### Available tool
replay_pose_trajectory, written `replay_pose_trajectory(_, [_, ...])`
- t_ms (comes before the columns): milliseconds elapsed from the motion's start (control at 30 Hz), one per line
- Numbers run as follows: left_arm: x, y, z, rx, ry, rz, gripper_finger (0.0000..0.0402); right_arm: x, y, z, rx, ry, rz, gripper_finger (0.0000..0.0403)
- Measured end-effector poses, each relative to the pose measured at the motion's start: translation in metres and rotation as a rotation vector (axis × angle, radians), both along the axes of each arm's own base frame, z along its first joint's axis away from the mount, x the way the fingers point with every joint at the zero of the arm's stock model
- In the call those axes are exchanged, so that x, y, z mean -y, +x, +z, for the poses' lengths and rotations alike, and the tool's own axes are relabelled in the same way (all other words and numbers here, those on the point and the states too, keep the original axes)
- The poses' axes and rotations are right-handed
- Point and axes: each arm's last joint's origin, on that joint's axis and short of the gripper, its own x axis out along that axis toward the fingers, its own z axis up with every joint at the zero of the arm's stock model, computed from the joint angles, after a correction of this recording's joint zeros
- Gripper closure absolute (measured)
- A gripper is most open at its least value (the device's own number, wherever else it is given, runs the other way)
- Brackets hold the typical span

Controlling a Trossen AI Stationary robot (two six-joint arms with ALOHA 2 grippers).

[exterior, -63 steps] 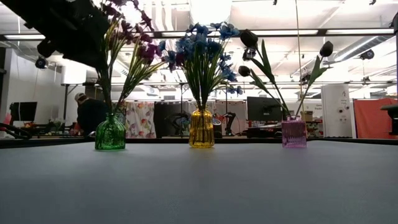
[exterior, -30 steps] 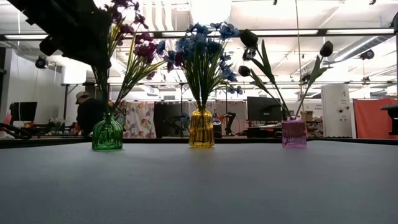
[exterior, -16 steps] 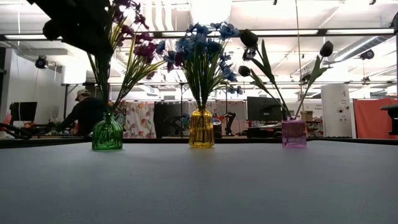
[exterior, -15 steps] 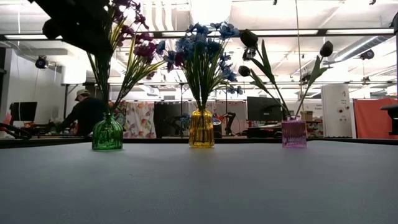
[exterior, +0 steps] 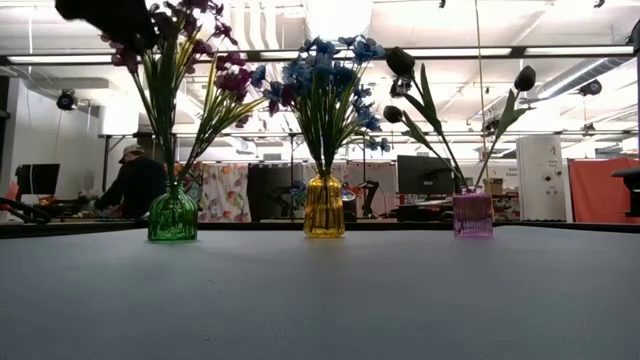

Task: Sort flowers into vase by color
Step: Put the purple flowers into the green flower vase, then return to Home Position

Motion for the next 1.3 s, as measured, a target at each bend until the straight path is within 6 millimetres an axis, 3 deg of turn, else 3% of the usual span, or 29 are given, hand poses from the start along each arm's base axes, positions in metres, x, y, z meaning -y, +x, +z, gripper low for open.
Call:
replay_pose_trajectory(233, [-0.003, -0.017, 0.033, -0.059, -0.134, -0.044, 0.0212, 0.0, 0.0, 0.0, 0.0, 0.002, -0.001, 0.0213])
replay_pose_trajectory(467, [-0.003, -0.025, 0.07, 0.018, -0.214, -0.173, 0.0212, 0.0, 0.0, -0.001, -0.006, 0.003, -0.001, 0.0213])
replay_pose_trajectory(733, [-0.003, -0.029, 0.102, 0.136, -0.001, -0.287, 0.0212, -0.001, 0.0, -0.003, -0.009, -0.088, 0.022, 0.0213])
replay_pose_trajectory(900, [0.02, -0.03, 0.114, 0.263, 0.152, -0.509, 0.0212, -0.009, -0.006, -0.01, 0.002, -0.179, 0.089, 0.0213])
replay_pose_trajectory(1067, [0.048, -0.052, 0.117, 0.334, 0.21, -0.69, 0.0212, -0.012, -0.021, -0.009, 0.027, -0.219, 0.15, 0.0213])
replay_pose_trajectory(1300, [0.09, -0.1, 0.09, 0.435, 0.191, -0.872, 0.0212, -0.004, -0.047, -0.022, 0.015, -0.188, 0.188, 0.0213])
